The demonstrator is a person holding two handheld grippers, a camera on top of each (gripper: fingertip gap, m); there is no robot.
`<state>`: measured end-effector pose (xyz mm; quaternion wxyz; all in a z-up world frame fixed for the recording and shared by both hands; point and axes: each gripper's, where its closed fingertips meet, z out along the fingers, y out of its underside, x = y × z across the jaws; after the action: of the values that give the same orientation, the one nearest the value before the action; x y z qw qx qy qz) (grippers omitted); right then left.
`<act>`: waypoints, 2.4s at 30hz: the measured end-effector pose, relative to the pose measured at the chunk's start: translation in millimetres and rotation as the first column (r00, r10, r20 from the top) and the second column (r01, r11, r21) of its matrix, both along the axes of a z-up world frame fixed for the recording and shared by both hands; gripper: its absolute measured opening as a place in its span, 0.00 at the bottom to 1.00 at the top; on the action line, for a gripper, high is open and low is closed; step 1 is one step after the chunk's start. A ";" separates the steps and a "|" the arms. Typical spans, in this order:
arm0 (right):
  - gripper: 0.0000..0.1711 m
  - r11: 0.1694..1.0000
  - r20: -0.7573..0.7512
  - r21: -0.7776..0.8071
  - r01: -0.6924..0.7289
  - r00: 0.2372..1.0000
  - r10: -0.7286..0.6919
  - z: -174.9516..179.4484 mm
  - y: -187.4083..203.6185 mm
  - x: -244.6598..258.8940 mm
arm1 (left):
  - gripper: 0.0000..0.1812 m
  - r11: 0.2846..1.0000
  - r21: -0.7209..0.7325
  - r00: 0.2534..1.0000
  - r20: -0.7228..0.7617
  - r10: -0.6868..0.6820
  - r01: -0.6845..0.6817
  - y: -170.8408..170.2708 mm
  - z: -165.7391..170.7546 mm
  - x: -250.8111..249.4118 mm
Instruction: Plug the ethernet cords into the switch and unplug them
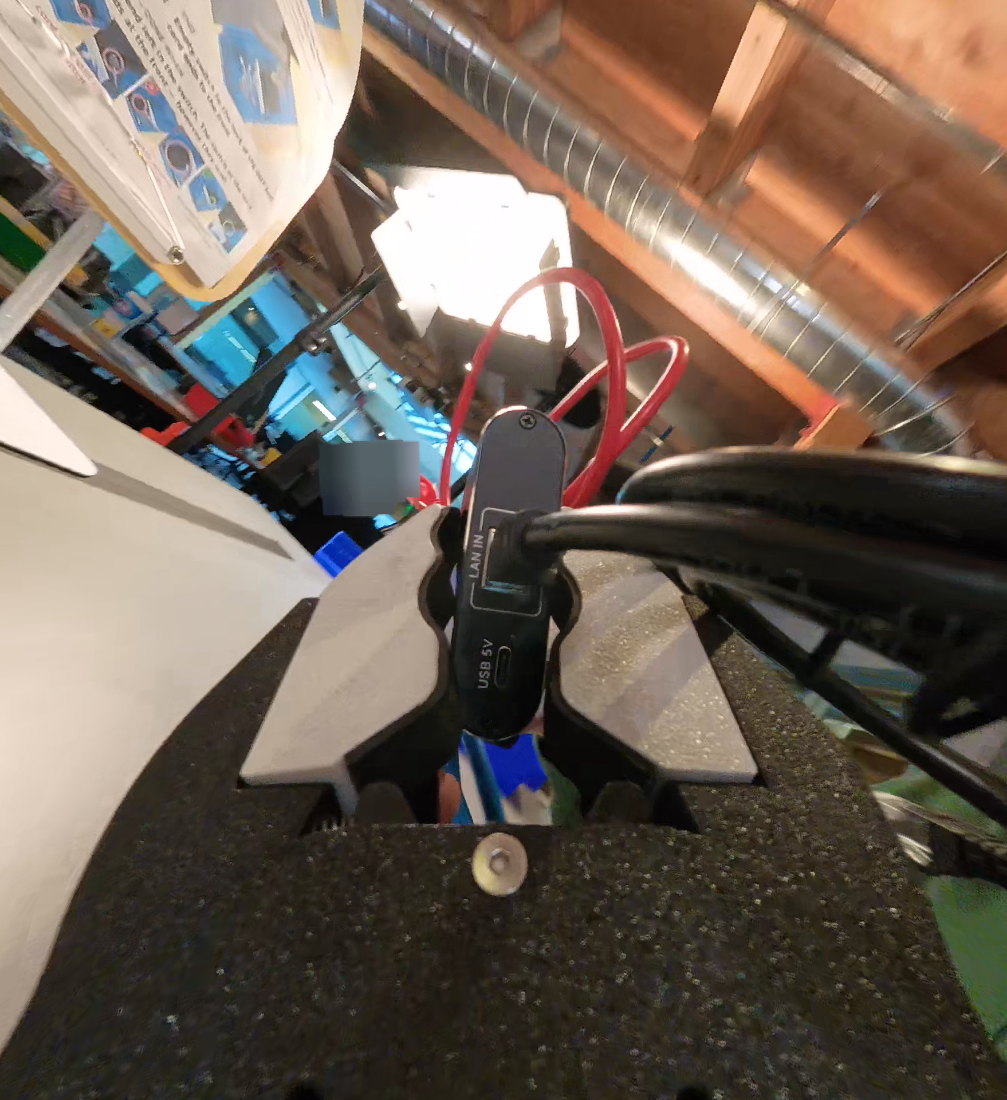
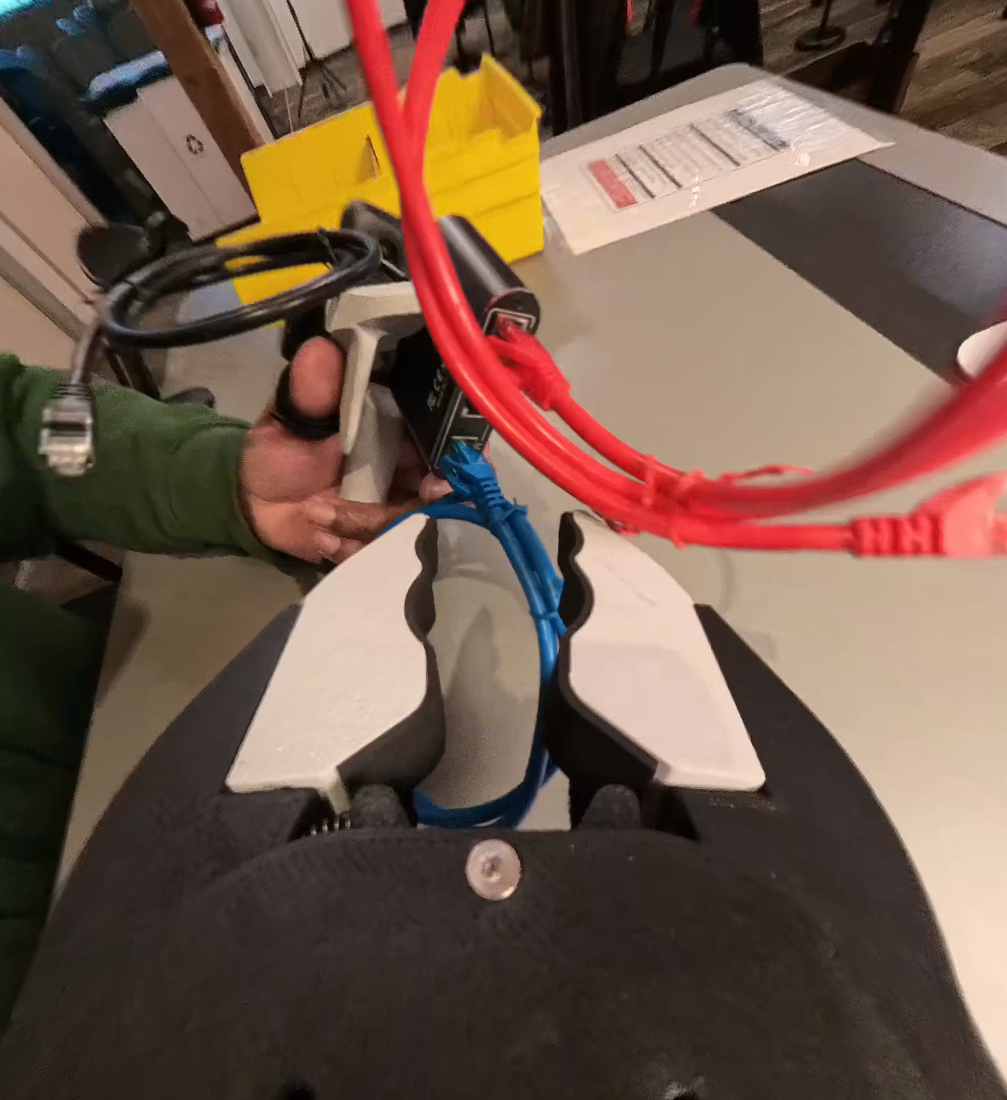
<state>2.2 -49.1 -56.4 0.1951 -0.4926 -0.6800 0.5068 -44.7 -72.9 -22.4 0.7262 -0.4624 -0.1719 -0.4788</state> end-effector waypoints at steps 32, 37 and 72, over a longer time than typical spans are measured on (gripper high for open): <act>0.16 0.992 -0.109 -0.086 0.096 0.989 -0.105 40.2 21.0 7.3 | 0.27 0.943 -0.166 0.929 -0.191 -0.317 0.288 9.7 -17.6 56.1; 0.16 0.943 -0.103 0.089 0.320 0.945 -0.311 71.0 93.3 61.4 | 0.28 0.913 -0.253 0.890 -0.250 -0.382 0.321 12.1 -34.2 74.6; 0.47 0.449 0.403 0.680 0.580 0.217 -0.889 -26.0 342.1 443.4 | 0.25 0.884 -0.306 0.825 -0.345 -0.448 0.352 10.6 -46.5 105.2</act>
<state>445.6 293.0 -82.4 0.2232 -0.8637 -0.4502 -0.0400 60.5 -62.4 -68.9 0.5699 -0.6580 0.0302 -0.4913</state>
